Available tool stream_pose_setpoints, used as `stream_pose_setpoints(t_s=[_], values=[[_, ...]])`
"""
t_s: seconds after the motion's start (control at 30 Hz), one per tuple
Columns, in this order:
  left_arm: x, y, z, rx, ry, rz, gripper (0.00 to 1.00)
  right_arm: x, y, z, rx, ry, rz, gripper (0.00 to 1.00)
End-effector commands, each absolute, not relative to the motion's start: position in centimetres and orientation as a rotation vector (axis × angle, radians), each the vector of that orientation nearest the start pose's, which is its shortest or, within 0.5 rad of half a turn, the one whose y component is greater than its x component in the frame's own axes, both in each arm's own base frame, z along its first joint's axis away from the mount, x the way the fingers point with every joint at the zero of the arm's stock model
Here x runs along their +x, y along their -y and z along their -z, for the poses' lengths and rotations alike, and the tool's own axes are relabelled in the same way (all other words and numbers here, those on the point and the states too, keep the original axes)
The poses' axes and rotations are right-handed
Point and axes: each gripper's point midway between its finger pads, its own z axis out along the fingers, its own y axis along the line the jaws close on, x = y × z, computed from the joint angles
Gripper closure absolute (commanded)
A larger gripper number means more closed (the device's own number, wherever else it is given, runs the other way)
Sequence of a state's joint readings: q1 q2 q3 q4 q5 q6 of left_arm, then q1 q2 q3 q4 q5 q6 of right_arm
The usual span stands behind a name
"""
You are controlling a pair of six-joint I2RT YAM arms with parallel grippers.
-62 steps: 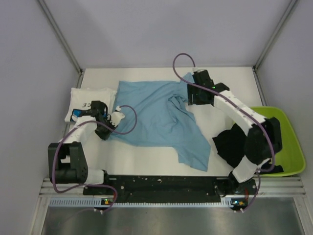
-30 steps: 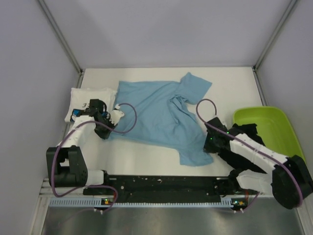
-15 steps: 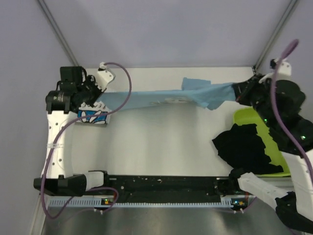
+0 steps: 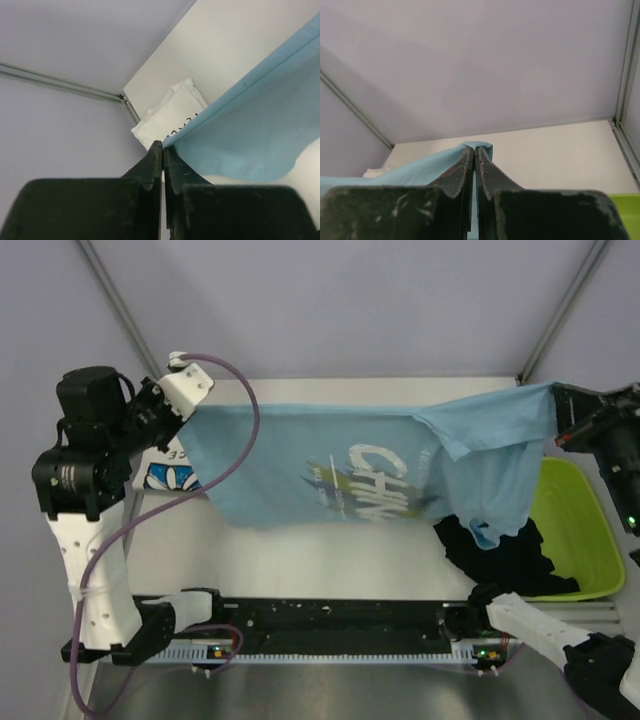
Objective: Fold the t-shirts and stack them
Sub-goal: Flatten out the tshirt
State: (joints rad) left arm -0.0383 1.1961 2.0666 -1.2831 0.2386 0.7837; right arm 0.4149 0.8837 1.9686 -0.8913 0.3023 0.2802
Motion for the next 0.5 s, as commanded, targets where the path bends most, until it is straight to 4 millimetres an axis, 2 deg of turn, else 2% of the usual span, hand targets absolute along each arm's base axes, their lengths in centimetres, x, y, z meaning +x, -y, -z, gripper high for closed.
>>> stream_pose_setpoints(t_s=[0.0, 0.1, 0.13, 0.2, 0.23, 0.27, 0.3, 0.37, 0.47], values=[[31.0, 1.5, -44.3, 0.885, -1.807, -0.276, 1.00, 26.0, -4.9, -53.0, 0.148, -1.559, -0.187, 1.00], [35.3, 1.5, -44.3, 0.847, -1.778, -0.303, 1.00, 31.5, -6.5, -52.6, 0.124, -1.594, -0.226, 1.00], [36.9, 1.4, -44.6, 0.827, -1.765, -0.320, 1.00, 34.1, -6.2, -52.6, 0.154, -1.603, -0.243, 1.00], [39.9, 1.1, -45.9, 0.752, -1.718, -0.361, 1.00, 37.9, -5.3, -53.7, 0.195, -1.574, -0.291, 1.00], [41.5, 0.9, -46.6, 0.708, -1.696, -0.381, 1.00, 39.7, -4.7, -54.7, 0.206, -1.543, -0.315, 1.00], [42.6, 0.5, -48.2, 0.651, -1.653, -0.410, 1.00, 41.3, -3.9, -55.8, 0.217, -1.512, -0.319, 1.00], [43.8, 0.3, -49.1, 0.611, -1.622, -0.430, 1.00, 42.3, -3.8, -56.8, 0.207, -1.488, -0.334, 1.00], [45.4, -1.5, -52.3, 0.483, -1.529, -0.541, 1.00, 43.6, -3.1, -59.0, 0.212, -1.422, -0.319, 1.00], [46.4, -3.6, -56.1, 0.352, -1.426, -0.671, 1.00, 42.7, -1.7, -62.5, 0.213, -1.307, -0.263, 1.00]])
